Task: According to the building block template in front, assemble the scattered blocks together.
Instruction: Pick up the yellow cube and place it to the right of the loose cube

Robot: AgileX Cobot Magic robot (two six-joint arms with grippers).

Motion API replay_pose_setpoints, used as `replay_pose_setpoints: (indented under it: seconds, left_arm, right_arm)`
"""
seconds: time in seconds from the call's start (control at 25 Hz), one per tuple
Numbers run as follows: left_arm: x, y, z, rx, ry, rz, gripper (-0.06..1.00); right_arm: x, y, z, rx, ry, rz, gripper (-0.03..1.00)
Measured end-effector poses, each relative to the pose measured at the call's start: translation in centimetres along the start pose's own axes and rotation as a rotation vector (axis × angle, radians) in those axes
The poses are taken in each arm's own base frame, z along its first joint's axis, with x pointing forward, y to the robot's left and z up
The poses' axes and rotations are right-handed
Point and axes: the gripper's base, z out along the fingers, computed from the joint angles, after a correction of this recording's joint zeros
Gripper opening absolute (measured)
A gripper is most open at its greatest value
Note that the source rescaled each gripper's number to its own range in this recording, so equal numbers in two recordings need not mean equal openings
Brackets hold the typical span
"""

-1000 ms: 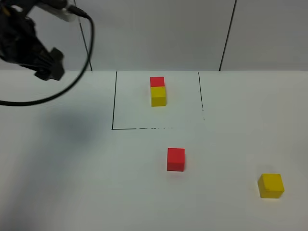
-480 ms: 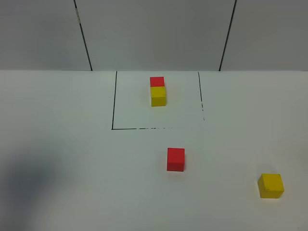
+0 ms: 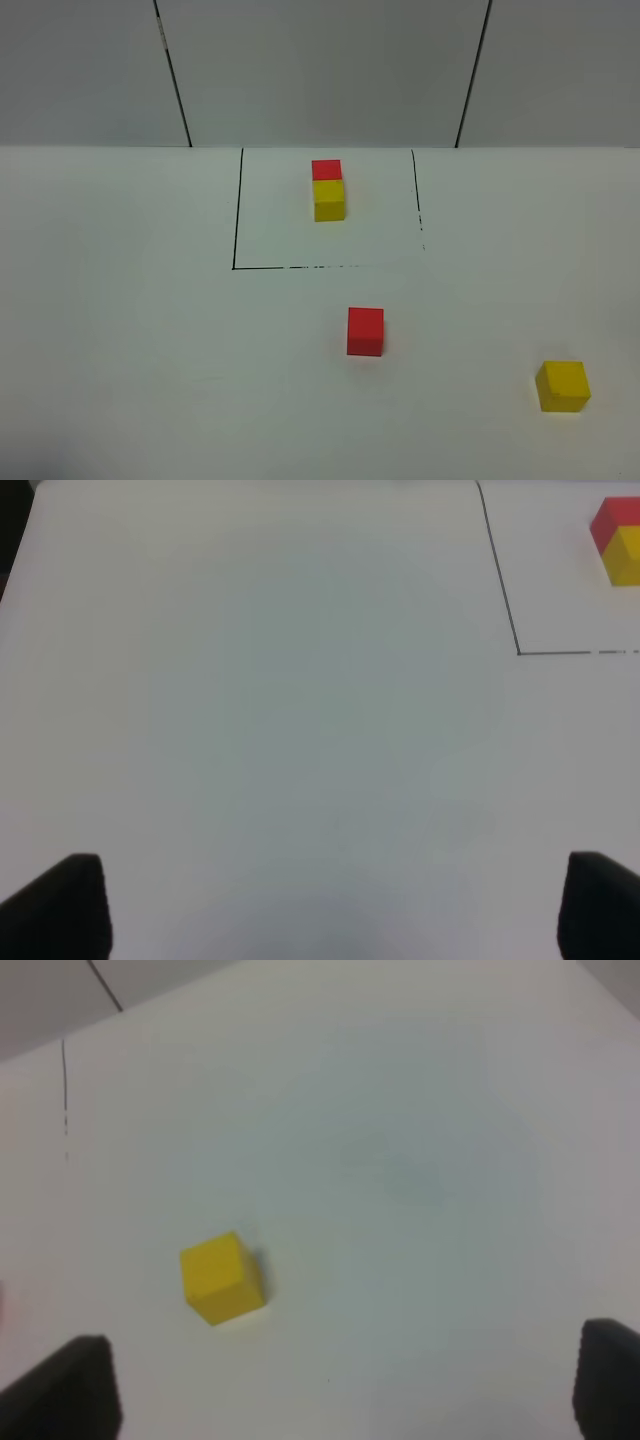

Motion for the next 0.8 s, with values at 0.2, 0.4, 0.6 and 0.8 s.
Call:
replay_pose_setpoints:
  seconds: [0.2, 0.4, 0.6, 0.8]
  left_arm:
    - [4.3, -0.5, 0.0, 0.046, -0.032, -0.03, 0.97]
    - [6.8, -1.3, -0.4, 0.122, -0.095, -0.022, 0.97]
    - [8.0, -1.6, -1.0, 0.155, -0.16, 0.028, 0.96]
    - [8.7, -1.7, -1.6, 0.156, -0.186, 0.044, 0.93]
  right_arm:
    - [0.0, 0.0, 0.0, 0.0, 0.0, 0.0, 0.8]
    - [0.0, 0.0, 0.0, 0.0, 0.0, 0.0, 0.8]
    - [0.0, 0.0, 0.0, 0.0, 0.0, 0.0, 0.8]
    - [0.0, 0.0, 0.0, 0.0, 0.0, 0.0, 0.8]
